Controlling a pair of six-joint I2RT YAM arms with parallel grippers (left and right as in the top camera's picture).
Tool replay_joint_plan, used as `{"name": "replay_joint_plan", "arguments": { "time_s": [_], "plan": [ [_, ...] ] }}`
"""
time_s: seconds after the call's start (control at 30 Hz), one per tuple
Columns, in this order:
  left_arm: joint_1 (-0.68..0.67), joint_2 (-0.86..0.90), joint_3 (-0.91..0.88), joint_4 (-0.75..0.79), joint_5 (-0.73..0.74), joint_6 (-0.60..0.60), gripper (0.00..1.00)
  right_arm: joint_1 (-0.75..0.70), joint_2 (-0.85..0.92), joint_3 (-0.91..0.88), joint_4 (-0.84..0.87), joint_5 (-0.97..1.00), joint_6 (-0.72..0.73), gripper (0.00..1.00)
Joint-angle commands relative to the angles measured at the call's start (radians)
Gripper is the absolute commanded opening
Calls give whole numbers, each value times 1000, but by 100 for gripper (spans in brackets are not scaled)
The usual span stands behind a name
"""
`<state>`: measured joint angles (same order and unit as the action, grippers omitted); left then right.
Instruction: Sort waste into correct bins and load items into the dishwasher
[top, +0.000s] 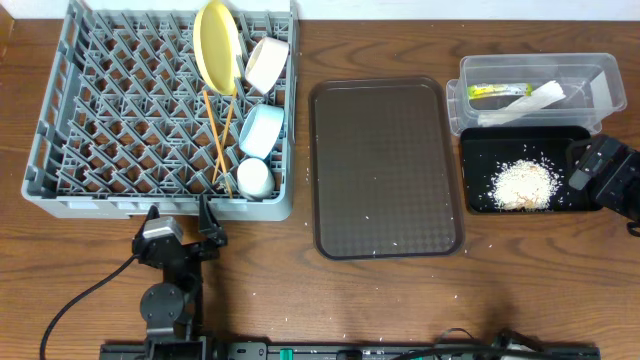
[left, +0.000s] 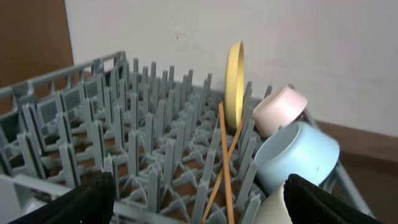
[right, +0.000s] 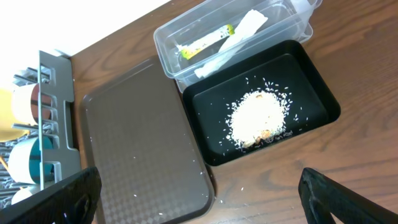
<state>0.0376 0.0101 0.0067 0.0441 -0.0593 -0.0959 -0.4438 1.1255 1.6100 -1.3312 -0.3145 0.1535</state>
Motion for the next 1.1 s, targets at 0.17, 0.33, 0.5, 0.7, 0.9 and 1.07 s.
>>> {"name": "replay_joint_plan", "arguments": {
  "time_s": [0.17, 0.33, 0.5, 0.7, 0.9, 1.07],
  "plan": [
    [4, 3, -3, -111, -12, 13, 88, -4, 0, 9, -1, -4, 10, 99],
    [4, 13, -3, -111, -12, 13, 88, -3, 0, 9, -1, -4, 10, 99],
    [4, 14, -3, -111, -12, 13, 88, -3, 0, 9, -1, -3, 10, 99],
    [4, 14, -3, -111, -12, 13, 88, -4, 0, 9, -1, -4, 10, 99],
    [4, 14, -3, -111, -12, 13, 88, -3, 0, 9, -1, -4, 10, 99],
    [4, 14, -3, -111, -12, 13, 88, -4, 0, 9, -1, -4, 10, 99]
  ]
}}
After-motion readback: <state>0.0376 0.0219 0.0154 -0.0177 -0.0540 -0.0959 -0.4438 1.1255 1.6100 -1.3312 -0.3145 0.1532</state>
